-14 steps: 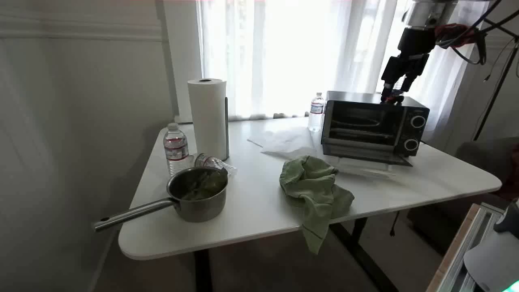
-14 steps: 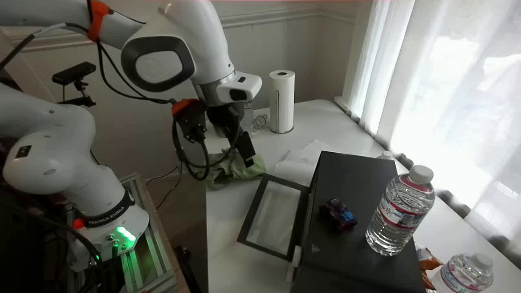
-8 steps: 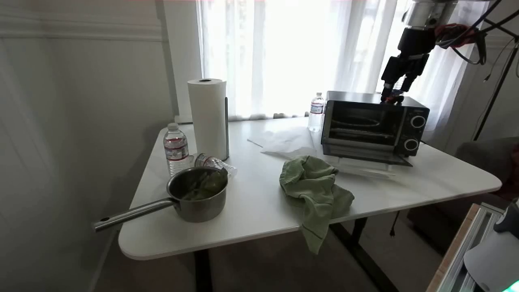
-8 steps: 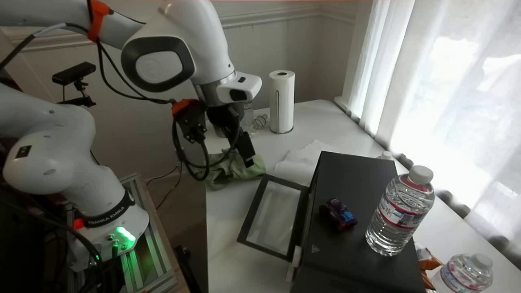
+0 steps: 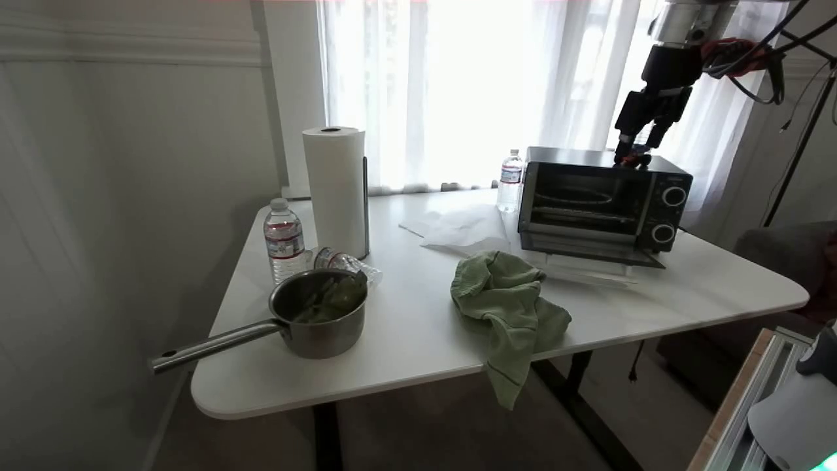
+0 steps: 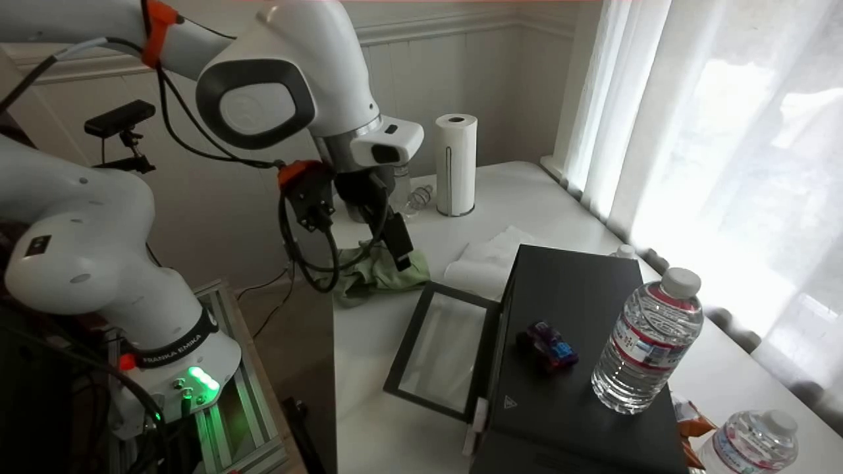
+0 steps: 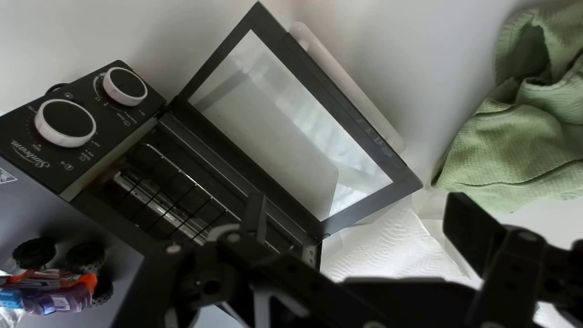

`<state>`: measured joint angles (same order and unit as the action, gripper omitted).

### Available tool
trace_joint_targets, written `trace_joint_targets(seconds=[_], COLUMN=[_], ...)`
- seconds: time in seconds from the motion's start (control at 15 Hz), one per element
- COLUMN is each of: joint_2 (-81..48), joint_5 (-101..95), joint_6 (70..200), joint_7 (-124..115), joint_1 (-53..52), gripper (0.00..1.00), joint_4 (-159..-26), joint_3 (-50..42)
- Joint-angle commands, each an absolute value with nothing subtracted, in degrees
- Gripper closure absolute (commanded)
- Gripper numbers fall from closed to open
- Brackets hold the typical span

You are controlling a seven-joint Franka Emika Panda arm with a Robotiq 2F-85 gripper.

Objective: Close the oven door

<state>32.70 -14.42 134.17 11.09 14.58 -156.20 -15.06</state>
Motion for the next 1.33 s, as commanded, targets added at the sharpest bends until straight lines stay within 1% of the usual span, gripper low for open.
trace_joint_targets(seconds=[0.0, 1.07, 1.27], joint_2=[32.7, 32.7, 32.5], joint_5=[-14.0, -14.0, -20.6], joint_6=[134.1, 134.1, 135.0], joint_7=[11.4, 11.4, 6.8], joint_1=[15.1, 15.1, 17.8], gripper=[0.00, 0.00, 0.00], joint_4=[-156.1, -156.1, -158.2], joint_3=[-14.5, -14.5, -9.8])
